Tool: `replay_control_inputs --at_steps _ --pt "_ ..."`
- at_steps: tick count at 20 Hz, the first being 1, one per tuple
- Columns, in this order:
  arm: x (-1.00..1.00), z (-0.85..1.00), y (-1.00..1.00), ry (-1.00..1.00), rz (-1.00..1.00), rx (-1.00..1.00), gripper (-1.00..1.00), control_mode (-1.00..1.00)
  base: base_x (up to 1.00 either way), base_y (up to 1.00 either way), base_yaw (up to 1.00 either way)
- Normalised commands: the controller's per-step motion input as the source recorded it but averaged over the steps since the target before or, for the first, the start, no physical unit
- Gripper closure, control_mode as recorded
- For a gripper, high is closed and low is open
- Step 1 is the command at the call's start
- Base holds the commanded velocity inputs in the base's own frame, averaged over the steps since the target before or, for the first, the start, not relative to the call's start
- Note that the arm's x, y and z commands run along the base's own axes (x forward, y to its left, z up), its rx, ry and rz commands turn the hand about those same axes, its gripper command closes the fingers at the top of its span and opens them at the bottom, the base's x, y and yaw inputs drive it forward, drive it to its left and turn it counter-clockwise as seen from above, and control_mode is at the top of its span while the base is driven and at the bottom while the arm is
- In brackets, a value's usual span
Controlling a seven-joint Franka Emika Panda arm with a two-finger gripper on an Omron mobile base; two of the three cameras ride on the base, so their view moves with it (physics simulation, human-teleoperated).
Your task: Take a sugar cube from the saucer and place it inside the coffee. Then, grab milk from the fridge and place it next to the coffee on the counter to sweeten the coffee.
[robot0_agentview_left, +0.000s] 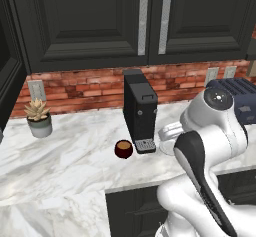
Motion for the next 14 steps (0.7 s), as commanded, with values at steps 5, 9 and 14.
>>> replay_control_inputs --at_steps 5,9,14 --pt "0.0 0.0 0.01 0.0 0.0 0.0 -1.0 -1.0 0.0 0.0 0.0" --pt "0.0 0.0 0.0 0.0 0.0 0.0 -1.0 1.0 0.0 0.01 0.0" --pt "0.0 0.0 0.0 0.0 0.0 0.0 -1.0 1.0 0.0 0.16 -0.01"
